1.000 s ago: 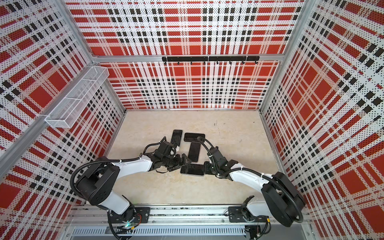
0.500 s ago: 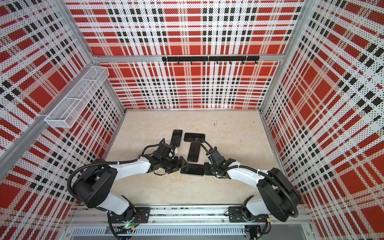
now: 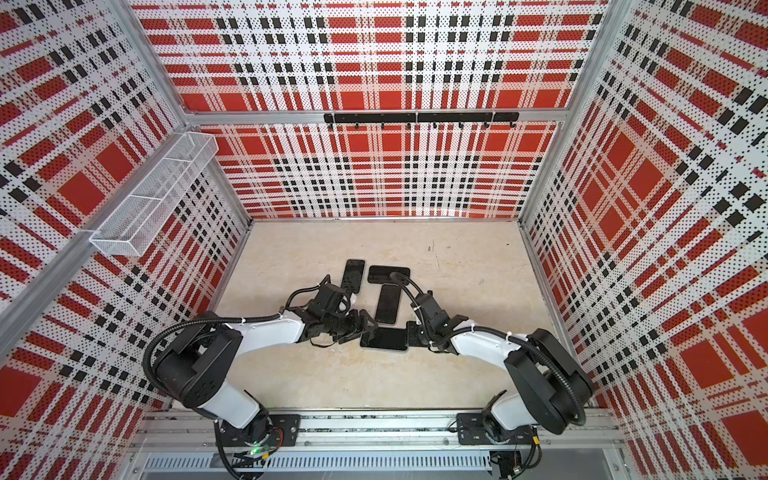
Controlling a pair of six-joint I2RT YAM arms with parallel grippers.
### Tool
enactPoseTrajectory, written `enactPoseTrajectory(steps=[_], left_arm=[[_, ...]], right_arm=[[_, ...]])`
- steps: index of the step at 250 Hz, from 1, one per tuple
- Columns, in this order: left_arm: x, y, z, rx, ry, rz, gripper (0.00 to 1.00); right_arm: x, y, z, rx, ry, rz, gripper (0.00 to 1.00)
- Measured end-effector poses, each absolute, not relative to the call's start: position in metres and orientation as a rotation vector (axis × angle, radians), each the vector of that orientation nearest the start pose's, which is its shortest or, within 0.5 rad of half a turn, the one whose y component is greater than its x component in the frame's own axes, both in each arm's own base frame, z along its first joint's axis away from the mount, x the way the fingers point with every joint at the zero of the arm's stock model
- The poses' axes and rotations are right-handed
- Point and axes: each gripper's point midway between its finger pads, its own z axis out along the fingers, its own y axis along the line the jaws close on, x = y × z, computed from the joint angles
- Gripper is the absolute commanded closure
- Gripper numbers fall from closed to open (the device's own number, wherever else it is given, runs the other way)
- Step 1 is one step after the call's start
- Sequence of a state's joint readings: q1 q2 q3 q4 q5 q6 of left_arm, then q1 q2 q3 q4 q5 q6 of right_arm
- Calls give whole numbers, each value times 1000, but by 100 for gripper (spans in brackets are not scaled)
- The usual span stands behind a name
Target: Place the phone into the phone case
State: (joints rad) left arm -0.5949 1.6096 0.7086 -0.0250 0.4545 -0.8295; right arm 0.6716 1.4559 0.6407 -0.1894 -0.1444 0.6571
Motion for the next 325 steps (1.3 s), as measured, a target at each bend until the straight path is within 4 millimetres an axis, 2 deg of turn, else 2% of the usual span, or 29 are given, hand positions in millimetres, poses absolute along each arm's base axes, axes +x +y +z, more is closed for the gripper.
enactPoseTrajectory(steps=[64, 128, 154, 194, 227, 253, 296, 325], left_arm=[[265, -264, 38, -135, 2744, -1052, 28], [265, -263, 38, -144, 2743, -1050, 27], [262, -267, 39, -131, 2733, -1077, 24], [255, -268, 40, -116, 2727, -1093, 23], [253, -267, 40, -127, 2728, -1095, 23], [251, -266, 40, -137, 2731, -1093, 23], [251, -265, 40, -145, 2735, -1088, 23], [251, -265, 40, -145, 2735, -1088, 23]], right_arm=[[254, 230, 32, -70, 2684, 637, 94], [268, 235, 31, -57, 2627, 639, 86], [251, 246, 26, -117, 2669, 701, 83], [235, 246, 22, -165, 2716, 712, 73], [231, 241, 35, -205, 2700, 702, 61], [228, 234, 51, -235, 2666, 679, 47], [222, 225, 77, -195, 2623, 702, 44], [209, 221, 72, -125, 2649, 760, 45]])
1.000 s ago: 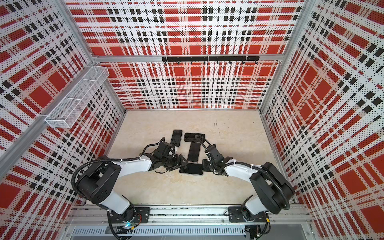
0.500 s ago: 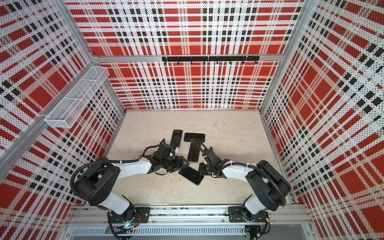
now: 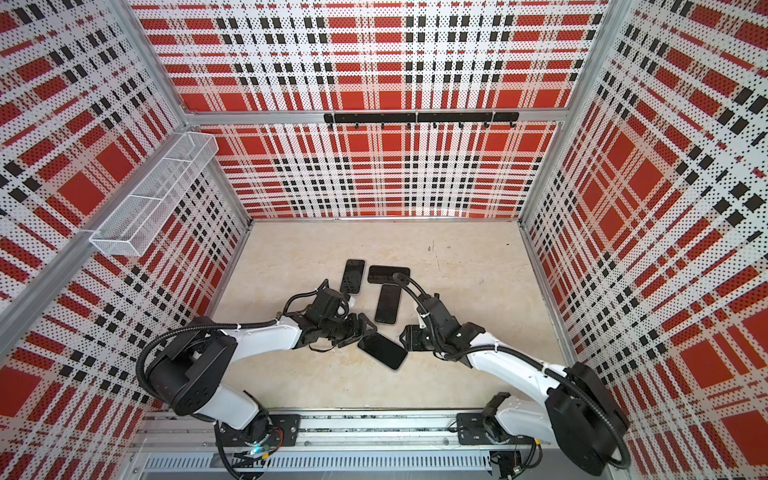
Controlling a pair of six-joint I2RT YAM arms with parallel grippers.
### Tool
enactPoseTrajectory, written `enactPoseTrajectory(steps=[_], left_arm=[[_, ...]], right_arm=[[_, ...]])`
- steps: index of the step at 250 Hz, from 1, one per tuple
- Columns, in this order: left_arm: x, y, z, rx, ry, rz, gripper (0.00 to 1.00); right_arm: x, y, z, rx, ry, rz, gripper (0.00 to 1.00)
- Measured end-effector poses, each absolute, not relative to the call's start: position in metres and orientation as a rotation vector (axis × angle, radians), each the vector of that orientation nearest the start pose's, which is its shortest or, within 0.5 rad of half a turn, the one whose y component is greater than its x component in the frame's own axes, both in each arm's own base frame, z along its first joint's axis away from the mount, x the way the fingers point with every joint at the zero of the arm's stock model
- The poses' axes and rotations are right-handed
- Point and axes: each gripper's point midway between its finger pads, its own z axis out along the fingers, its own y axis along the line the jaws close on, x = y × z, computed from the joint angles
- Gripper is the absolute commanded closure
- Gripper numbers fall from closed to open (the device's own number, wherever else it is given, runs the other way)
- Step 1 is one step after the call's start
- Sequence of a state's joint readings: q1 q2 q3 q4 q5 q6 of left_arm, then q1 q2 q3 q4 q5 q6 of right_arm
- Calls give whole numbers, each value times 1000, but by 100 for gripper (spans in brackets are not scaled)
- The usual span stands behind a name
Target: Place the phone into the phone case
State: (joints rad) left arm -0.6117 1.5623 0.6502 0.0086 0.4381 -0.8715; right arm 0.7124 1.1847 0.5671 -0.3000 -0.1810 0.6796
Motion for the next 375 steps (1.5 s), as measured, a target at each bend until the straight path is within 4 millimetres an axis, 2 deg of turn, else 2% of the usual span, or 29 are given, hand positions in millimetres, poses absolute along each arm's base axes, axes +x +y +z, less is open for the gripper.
enactPoseTrajectory(steps=[37, 64, 90, 155, 210, 262, 293, 336, 375], left_arm=[[251, -265, 40, -143, 2736, -1088, 24], [250, -265, 40, -142, 2736, -1087, 24], [251, -264, 40, -140, 2737, -1088, 24], [251, -264, 40, -141, 2740, -1099, 25], [251, -264, 39, -144, 2742, -1101, 27], [260, -257, 39, -176, 2716, -1049, 27], [259, -257, 39, -175, 2715, -1044, 28], [252, -262, 39, -158, 2727, -1060, 28], [249, -264, 39, -156, 2736, -1075, 28]], right_arm=[[183, 211, 42, -1, 2769, 795, 53], [175, 210, 31, 51, 2824, 796, 58], [171, 214, 24, 37, 2859, 782, 56], [171, 236, 27, 3, 2858, 855, 48], [176, 251, 28, 24, 2840, 955, 46], [184, 269, 30, 39, 2820, 1069, 45], [195, 269, 32, 70, 2790, 1100, 45], [222, 261, 41, 144, 2696, 1126, 50], [235, 268, 55, 114, 2607, 1193, 59]])
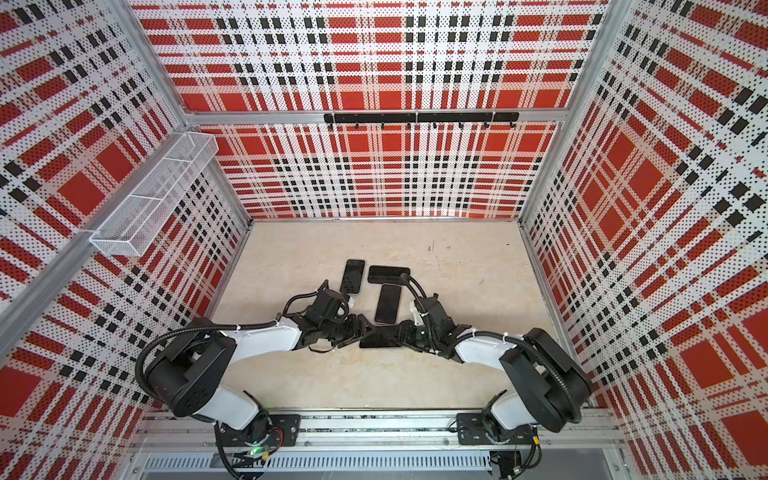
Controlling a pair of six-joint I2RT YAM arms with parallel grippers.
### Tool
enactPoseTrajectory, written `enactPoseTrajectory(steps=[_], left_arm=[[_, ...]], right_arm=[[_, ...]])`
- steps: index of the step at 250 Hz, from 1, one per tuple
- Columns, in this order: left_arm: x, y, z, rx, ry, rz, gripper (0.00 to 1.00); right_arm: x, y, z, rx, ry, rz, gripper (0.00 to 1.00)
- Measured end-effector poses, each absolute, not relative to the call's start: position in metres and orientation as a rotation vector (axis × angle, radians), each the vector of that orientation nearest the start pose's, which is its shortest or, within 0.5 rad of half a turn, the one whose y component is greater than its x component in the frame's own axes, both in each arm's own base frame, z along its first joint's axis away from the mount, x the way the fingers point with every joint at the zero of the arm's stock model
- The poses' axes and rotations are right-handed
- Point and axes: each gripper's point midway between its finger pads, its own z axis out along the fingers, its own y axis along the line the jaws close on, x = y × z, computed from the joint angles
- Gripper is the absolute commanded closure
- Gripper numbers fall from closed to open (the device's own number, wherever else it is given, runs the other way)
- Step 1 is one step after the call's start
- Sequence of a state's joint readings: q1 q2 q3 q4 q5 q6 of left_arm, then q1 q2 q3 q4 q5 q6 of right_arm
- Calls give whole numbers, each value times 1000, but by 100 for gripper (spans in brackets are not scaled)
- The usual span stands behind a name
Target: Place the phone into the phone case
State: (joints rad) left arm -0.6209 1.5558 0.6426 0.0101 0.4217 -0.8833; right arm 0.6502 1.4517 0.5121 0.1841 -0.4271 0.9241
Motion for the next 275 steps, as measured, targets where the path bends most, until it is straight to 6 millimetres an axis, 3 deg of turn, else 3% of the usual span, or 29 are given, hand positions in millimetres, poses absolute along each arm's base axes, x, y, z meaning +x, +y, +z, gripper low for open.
enactPoseTrajectory(steps=[59, 122, 168, 197, 215, 238, 275], left_arm=[[246, -266, 38, -158, 2751, -1094, 29], [243, -268, 38, -150, 2756, -1109, 29], [244, -267, 38, -154, 2756, -1110, 28], [247, -263, 42, -167, 2746, -1110, 21], [252, -258, 50, -178, 2720, -1112, 13], [264, -248, 75, -177, 2629, -1133, 0], [281, -236, 126, -129, 2444, -1208, 1]], right_arm=[[240, 277, 71, 61, 2481, 1298, 72], [239, 279, 79, 34, 2433, 1334, 100], [239, 279, 79, 26, 2435, 1331, 100], [236, 277, 81, 2, 2434, 1323, 100], [235, 274, 85, -22, 2432, 1316, 100], [236, 268, 99, -55, 2400, 1343, 100], [251, 252, 146, -112, 2248, 1423, 100]])
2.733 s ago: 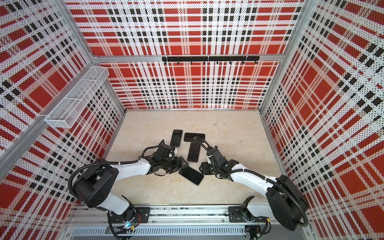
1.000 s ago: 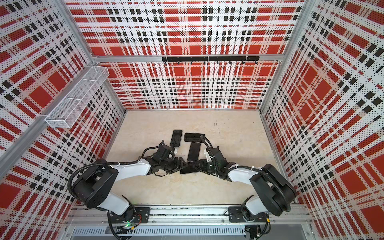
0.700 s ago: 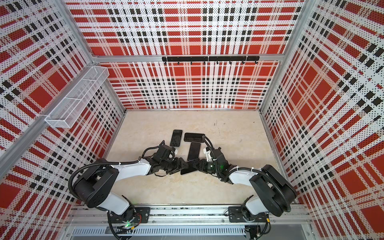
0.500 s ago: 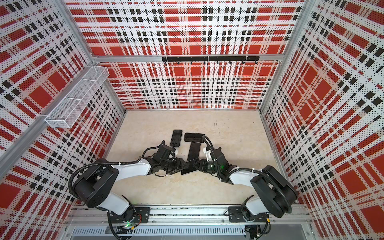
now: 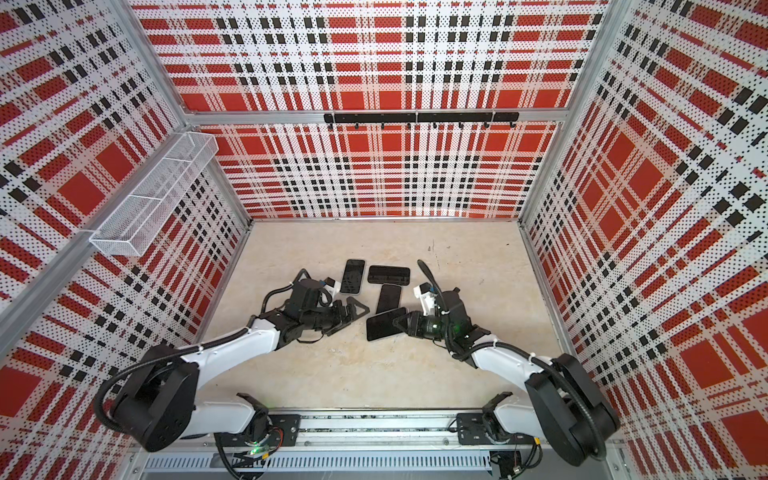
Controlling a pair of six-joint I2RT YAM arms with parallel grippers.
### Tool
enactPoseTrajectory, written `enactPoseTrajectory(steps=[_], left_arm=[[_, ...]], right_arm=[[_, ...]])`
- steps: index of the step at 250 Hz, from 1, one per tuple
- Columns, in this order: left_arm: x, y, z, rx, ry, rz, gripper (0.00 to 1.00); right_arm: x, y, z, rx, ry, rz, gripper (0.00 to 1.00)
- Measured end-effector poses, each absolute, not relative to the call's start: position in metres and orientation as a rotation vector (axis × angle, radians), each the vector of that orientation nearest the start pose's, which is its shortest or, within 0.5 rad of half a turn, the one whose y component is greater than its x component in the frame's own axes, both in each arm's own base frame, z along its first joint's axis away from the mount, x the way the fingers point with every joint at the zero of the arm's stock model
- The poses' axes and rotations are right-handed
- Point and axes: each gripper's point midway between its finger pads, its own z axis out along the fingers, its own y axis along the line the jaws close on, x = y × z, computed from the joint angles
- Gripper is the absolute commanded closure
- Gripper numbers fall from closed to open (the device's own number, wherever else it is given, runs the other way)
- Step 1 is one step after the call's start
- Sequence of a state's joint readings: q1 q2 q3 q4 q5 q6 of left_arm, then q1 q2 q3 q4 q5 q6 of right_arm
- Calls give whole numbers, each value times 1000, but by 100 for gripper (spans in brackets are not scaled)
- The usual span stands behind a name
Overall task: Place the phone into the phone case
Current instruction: 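Lift the cased phone between both grippers and squeeze its edges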
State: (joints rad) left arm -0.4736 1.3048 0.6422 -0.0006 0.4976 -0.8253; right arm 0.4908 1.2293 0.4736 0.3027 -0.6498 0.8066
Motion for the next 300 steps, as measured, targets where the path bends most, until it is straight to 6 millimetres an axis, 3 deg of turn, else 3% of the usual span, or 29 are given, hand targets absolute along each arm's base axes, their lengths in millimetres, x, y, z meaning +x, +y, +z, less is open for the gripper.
enactPoseTrajectory(steps=[36, 69, 117, 168, 207, 242, 266, 300], left_arm=[[290, -237, 161, -61, 2309, -1327, 1], [288, -249, 186, 23, 2216, -1454, 0], [280, -263, 218, 137, 2073, -1598, 23], [262, -280, 228, 235, 2023, -1668, 38], [256, -283, 228, 246, 2010, -1692, 61], [257, -282, 230, 239, 1993, -1693, 68], [256, -281, 231, 241, 1982, -1698, 73], [253, -281, 238, 256, 1954, -1714, 80]], right_arm=[[258, 252, 199, -240, 2093, 1512, 100], [252, 255, 227, -337, 1995, 1590, 100], [249, 258, 246, -374, 1915, 1669, 100], [258, 262, 242, -328, 1874, 1746, 100], [262, 263, 237, -305, 1865, 1779, 100], [262, 263, 242, -325, 1836, 1778, 88], [263, 263, 242, -317, 1839, 1774, 69], [269, 260, 242, -292, 1831, 1751, 63]])
